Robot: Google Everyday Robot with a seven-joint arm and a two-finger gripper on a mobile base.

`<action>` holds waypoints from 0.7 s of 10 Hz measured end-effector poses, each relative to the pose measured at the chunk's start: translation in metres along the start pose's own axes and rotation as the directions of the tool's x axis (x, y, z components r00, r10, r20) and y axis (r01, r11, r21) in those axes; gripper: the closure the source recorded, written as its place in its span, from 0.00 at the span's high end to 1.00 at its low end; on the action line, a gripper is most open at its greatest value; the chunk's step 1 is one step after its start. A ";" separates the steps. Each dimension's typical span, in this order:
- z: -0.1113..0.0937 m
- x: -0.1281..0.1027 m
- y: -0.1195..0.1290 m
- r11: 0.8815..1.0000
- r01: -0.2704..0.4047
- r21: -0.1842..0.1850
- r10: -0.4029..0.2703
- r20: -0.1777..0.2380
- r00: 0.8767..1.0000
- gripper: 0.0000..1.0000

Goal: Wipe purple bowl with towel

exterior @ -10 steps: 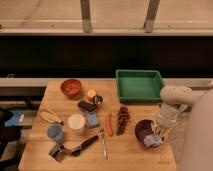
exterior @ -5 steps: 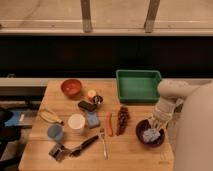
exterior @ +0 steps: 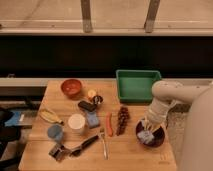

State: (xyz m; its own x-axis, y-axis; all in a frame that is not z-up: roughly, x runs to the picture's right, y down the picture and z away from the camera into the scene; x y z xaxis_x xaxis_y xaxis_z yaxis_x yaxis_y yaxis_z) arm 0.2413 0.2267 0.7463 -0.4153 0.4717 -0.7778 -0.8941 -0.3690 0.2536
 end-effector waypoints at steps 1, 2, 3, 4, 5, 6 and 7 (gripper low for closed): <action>0.005 0.008 -0.011 1.000 -0.029 0.005 0.029 -0.024 0.999 0.00; 0.007 0.009 -0.020 0.999 -0.051 0.014 0.052 -0.034 0.998 0.00; 0.008 0.007 -0.030 0.997 -0.073 0.018 0.073 -0.039 0.997 0.00; 0.006 -0.002 -0.041 0.994 -0.106 0.021 0.107 -0.042 0.993 0.00; 0.003 -0.012 -0.042 0.993 -0.118 0.019 0.118 -0.040 0.992 0.00; -0.003 -0.028 -0.041 0.993 -0.121 0.016 0.122 -0.036 0.992 0.00; -0.008 -0.040 -0.039 0.993 -0.120 0.013 0.120 -0.033 0.992 0.00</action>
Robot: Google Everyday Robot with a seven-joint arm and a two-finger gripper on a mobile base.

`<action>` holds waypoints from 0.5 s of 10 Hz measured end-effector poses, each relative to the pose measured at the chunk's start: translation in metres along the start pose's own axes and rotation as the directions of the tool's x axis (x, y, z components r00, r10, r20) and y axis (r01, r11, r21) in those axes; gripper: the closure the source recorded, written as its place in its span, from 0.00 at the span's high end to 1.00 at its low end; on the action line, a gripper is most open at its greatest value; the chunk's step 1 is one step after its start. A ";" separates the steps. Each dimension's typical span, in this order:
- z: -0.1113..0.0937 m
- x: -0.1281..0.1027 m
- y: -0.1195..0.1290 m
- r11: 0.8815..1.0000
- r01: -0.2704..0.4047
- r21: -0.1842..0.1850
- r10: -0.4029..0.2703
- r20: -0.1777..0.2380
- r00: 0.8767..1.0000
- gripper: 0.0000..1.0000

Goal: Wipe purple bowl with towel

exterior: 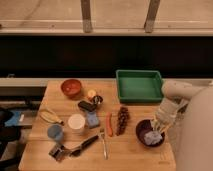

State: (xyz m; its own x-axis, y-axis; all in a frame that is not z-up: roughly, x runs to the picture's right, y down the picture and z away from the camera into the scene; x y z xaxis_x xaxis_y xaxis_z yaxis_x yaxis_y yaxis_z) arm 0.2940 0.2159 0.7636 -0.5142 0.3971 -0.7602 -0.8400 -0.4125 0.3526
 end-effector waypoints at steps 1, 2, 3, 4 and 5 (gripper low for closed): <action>-0.004 -0.010 0.007 1.000 0.009 -0.003 -0.009 0.002 1.000 0.00; -0.006 -0.014 0.015 1.000 0.024 -0.005 -0.024 0.001 1.000 0.00; -0.007 -0.013 0.022 0.999 0.044 -0.006 -0.044 0.001 0.999 0.00; -0.007 -0.006 0.026 0.998 0.063 -0.006 -0.063 0.001 0.998 0.00; -0.006 0.003 0.029 0.997 0.079 -0.009 -0.079 0.001 0.997 0.00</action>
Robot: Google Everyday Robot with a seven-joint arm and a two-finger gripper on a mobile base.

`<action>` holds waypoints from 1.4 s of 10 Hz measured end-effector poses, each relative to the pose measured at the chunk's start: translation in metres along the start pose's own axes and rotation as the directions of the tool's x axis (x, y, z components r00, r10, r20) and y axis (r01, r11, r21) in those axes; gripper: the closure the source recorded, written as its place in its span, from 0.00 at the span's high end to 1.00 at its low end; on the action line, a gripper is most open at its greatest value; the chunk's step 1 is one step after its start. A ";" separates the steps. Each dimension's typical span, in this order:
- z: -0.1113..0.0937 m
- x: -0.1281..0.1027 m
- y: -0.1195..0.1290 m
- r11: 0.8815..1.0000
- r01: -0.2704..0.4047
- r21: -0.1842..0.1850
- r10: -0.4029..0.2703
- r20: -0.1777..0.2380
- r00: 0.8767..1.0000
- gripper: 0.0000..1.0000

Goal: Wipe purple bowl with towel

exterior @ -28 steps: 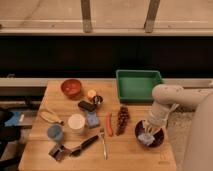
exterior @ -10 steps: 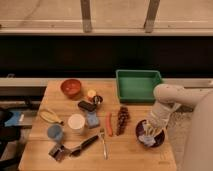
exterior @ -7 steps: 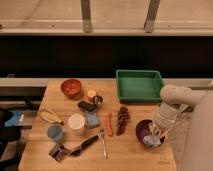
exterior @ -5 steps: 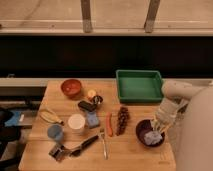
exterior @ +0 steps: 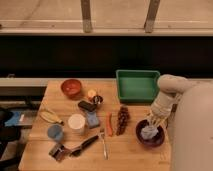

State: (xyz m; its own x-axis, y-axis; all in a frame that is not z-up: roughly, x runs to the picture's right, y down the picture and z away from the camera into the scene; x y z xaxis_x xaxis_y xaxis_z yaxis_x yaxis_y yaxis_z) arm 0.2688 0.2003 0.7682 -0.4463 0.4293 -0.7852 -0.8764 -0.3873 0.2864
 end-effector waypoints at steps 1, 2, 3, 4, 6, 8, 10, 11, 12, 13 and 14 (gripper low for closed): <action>0.001 0.011 0.001 1.000 0.014 -0.003 -0.014 0.000 1.000 0.00; 0.003 0.026 0.001 1.000 0.028 -0.005 -0.028 -0.002 1.000 0.00; 0.004 0.042 -0.001 0.999 0.037 -0.002 -0.037 0.001 0.999 0.00; 0.008 0.049 -0.006 1.000 0.028 0.011 -0.028 0.005 1.000 0.00; 0.011 0.049 -0.022 0.999 -0.023 0.029 0.022 0.015 1.000 0.00; 0.009 0.029 -0.036 0.996 -0.075 0.054 0.074 0.029 0.997 0.00; 0.004 -0.005 -0.041 0.989 -0.117 0.090 0.113 0.047 0.992 0.00; 0.002 -0.016 -0.042 0.987 -0.128 0.097 0.123 0.055 0.991 0.00; -0.002 -0.025 -0.040 0.987 -0.132 0.094 0.126 0.068 0.990 0.00; -0.004 -0.027 -0.035 0.988 -0.125 0.092 0.119 0.075 0.990 0.00; -0.006 -0.025 -0.028 0.990 -0.111 0.091 0.104 0.080 0.991 0.00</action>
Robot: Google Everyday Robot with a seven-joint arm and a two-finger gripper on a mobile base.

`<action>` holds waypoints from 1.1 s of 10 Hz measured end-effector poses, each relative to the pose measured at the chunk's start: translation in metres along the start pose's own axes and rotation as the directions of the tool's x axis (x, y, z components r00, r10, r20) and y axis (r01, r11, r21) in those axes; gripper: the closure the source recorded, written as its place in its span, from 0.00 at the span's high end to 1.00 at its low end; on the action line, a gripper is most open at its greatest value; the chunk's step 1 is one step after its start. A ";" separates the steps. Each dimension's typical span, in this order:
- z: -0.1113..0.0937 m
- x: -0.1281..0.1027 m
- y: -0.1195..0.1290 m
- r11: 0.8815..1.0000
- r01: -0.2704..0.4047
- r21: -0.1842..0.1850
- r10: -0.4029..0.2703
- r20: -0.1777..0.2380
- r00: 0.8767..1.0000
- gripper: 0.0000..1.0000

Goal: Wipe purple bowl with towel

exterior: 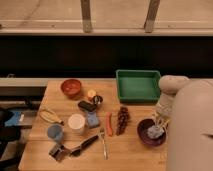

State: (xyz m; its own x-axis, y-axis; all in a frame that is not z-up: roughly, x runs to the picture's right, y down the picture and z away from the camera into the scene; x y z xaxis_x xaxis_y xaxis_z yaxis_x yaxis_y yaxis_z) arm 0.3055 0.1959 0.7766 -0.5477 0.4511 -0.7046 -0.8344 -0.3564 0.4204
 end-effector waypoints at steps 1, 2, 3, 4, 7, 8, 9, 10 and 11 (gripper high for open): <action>0.000 0.008 0.007 1.000 0.017 -0.002 -0.017 0.004 1.000 0.00; 0.003 0.021 0.009 0.999 0.036 0.002 -0.036 0.002 0.999 0.00; 0.006 0.036 0.008 0.999 0.050 0.006 -0.050 -0.001 0.999 0.00; 0.009 0.052 0.006 0.998 0.057 0.009 -0.057 -0.005 0.998 0.00; 0.014 0.067 -0.012 0.999 0.033 0.021 -0.033 -0.007 0.999 0.00; 0.013 0.060 -0.016 1.000 0.017 0.024 -0.017 -0.002 1.000 0.00; 0.010 0.052 -0.016 1.000 0.011 0.020 -0.011 0.001 1.000 0.00; 0.007 0.044 -0.014 1.000 0.010 0.014 -0.010 0.001 1.000 0.00; 0.001 0.029 -0.007 1.000 0.020 0.001 -0.020 0.001 1.000 0.00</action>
State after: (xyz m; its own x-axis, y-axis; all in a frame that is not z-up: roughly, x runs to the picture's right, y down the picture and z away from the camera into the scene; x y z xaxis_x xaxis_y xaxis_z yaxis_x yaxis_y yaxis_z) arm 0.2954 0.2119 0.7541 -0.5309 0.4589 -0.7124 -0.8453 -0.3468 0.4065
